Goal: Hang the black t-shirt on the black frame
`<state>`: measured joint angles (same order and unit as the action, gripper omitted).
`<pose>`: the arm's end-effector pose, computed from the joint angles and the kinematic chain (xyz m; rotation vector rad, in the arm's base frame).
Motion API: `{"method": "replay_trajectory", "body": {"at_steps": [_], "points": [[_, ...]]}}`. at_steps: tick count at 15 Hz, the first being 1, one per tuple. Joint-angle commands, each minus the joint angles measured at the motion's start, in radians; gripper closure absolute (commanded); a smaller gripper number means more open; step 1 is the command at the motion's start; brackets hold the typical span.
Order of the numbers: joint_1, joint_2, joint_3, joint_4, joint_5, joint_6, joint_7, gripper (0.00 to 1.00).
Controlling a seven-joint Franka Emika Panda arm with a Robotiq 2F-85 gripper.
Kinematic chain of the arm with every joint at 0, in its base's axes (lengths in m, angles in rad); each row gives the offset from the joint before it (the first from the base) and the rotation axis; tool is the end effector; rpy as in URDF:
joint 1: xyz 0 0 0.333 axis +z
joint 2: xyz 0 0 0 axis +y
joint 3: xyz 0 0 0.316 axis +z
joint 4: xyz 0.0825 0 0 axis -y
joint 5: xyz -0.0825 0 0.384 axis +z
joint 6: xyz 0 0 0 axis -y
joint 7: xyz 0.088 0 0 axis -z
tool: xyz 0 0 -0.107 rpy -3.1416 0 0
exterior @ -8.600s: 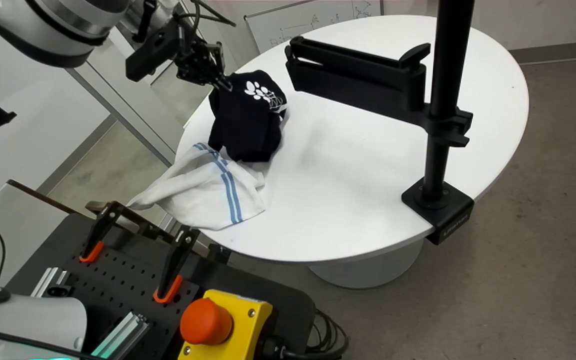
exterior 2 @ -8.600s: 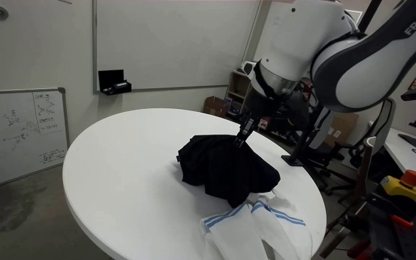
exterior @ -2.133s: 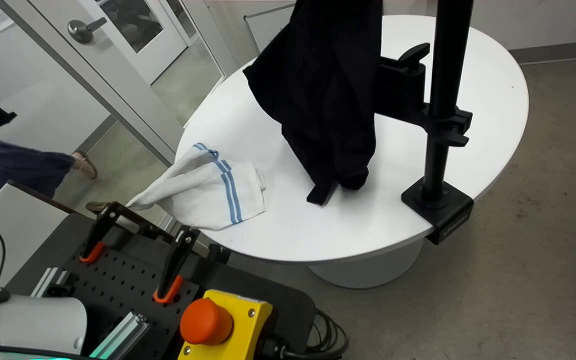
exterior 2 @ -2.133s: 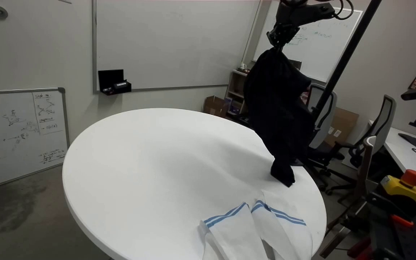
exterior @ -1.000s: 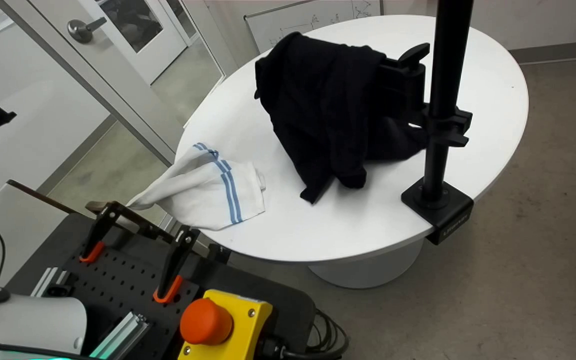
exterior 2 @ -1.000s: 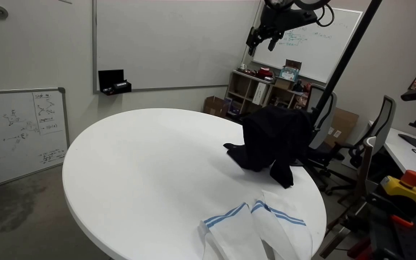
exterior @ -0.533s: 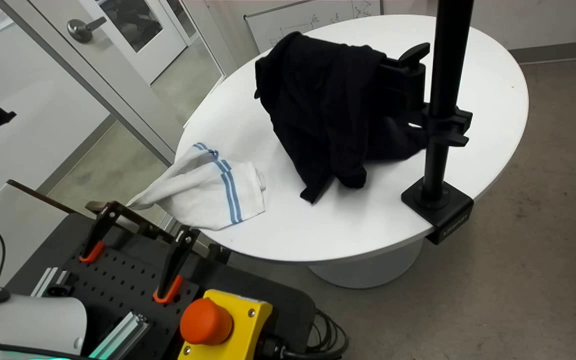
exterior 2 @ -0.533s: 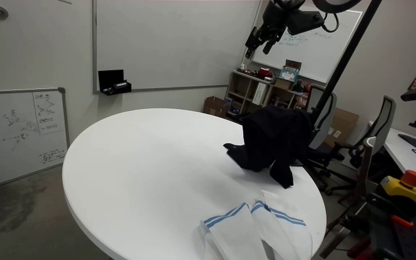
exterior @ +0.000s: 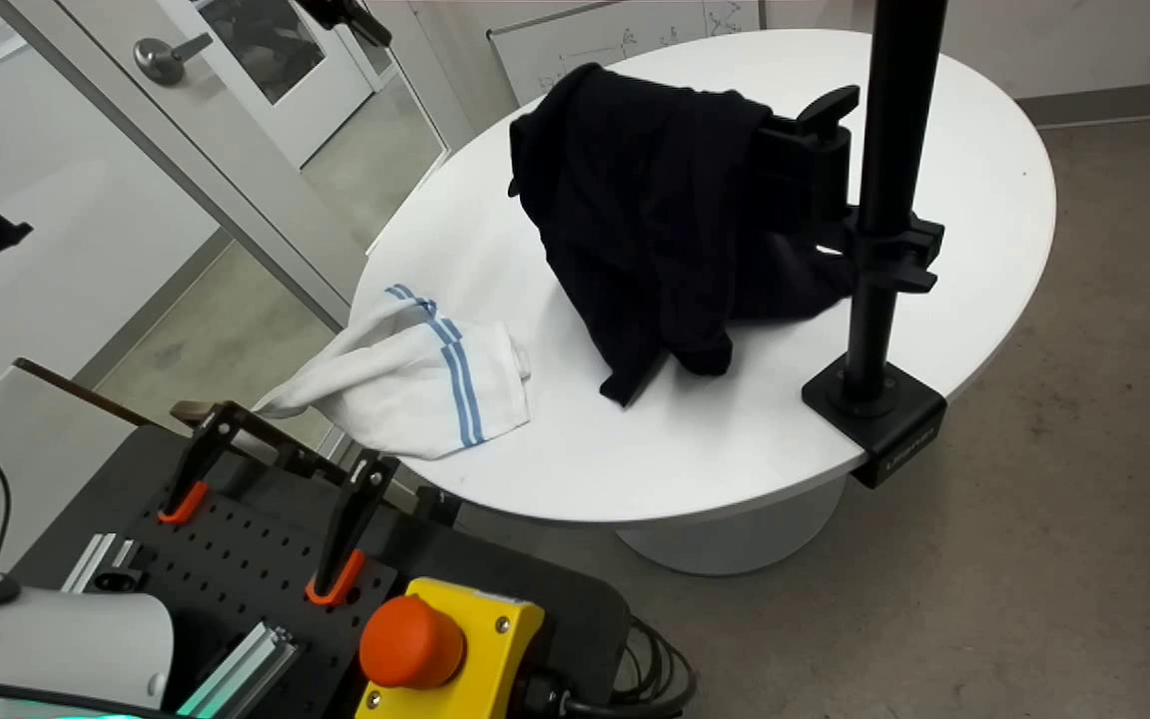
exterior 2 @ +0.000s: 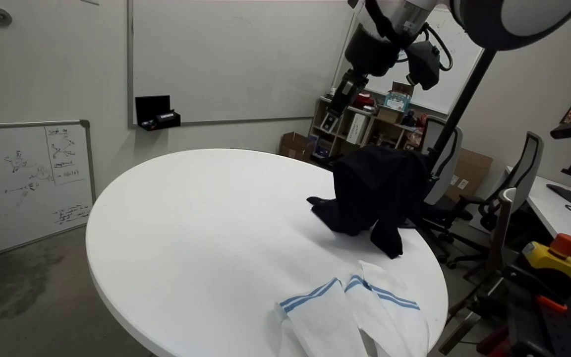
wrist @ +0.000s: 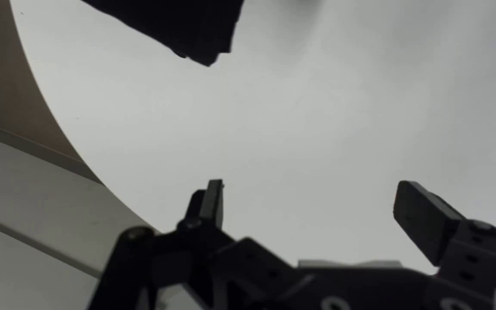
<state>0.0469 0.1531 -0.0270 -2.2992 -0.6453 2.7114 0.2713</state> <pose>0.5441 0.0321 0.3034 2.7751 0.4282 0.4177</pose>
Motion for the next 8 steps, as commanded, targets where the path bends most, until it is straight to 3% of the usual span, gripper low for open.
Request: {"method": "replay_trajectory", "body": {"at_steps": [1,8], "points": [[0.033,-0.021,0.046,-0.07,0.06,0.028,-0.092,0.0],[0.098,0.02,0.097,-0.05,0.143,0.012,-0.088,0.0]]}}
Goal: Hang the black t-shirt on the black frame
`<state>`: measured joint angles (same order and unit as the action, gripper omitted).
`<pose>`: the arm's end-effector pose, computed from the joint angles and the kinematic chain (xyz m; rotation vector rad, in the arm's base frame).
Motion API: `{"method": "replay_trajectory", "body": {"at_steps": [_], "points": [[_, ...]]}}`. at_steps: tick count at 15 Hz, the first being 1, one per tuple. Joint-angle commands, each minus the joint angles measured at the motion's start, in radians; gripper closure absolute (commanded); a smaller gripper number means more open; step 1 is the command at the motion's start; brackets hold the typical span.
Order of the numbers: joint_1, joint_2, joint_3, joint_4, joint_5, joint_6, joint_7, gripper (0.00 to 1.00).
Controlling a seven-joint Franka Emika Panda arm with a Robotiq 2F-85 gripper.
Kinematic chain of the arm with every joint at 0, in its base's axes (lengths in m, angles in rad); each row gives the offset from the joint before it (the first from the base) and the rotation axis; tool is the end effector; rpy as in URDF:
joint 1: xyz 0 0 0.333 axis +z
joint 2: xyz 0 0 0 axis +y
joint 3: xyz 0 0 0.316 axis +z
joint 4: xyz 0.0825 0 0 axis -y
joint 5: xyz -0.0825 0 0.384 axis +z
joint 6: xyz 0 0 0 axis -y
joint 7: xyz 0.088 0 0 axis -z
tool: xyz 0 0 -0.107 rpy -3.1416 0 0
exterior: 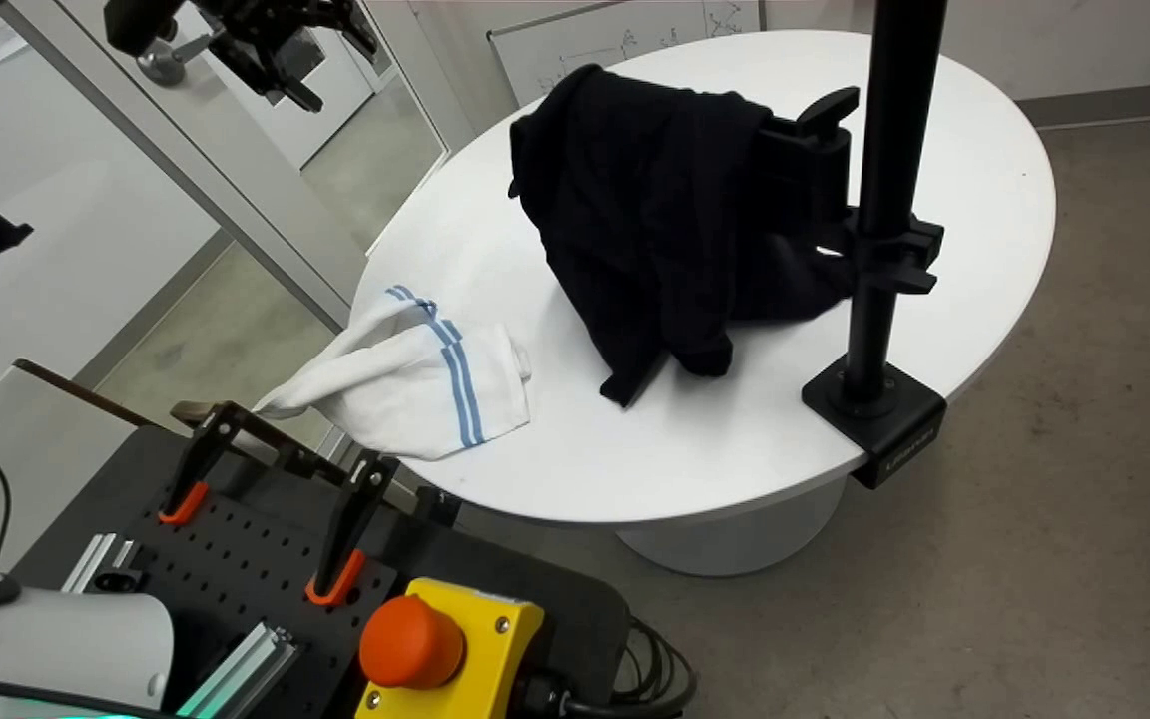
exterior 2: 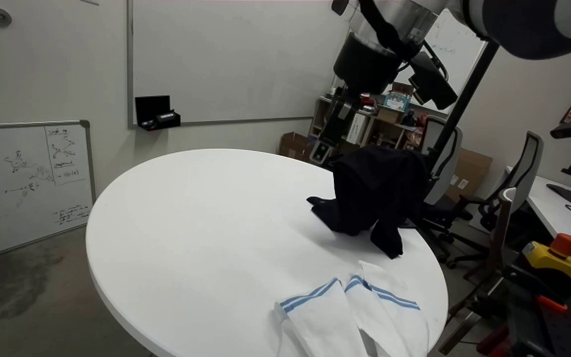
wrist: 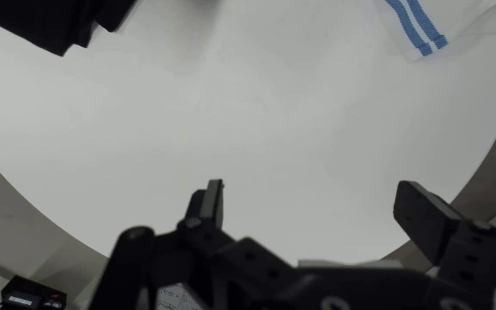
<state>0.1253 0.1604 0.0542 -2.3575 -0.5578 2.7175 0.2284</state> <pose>0.5143 0.1129 0.2779 2.8275 0.6289 0.3581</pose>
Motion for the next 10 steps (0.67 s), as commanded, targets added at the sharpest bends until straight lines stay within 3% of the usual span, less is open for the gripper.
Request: {"method": "replay_trajectory", "body": {"at_steps": [1,10], "points": [[0.026,0.017,0.022,0.012,0.07,0.005,-0.053,0.0],[0.058,0.025,0.022,0.015,0.077,0.0,-0.056,0.0]]}}
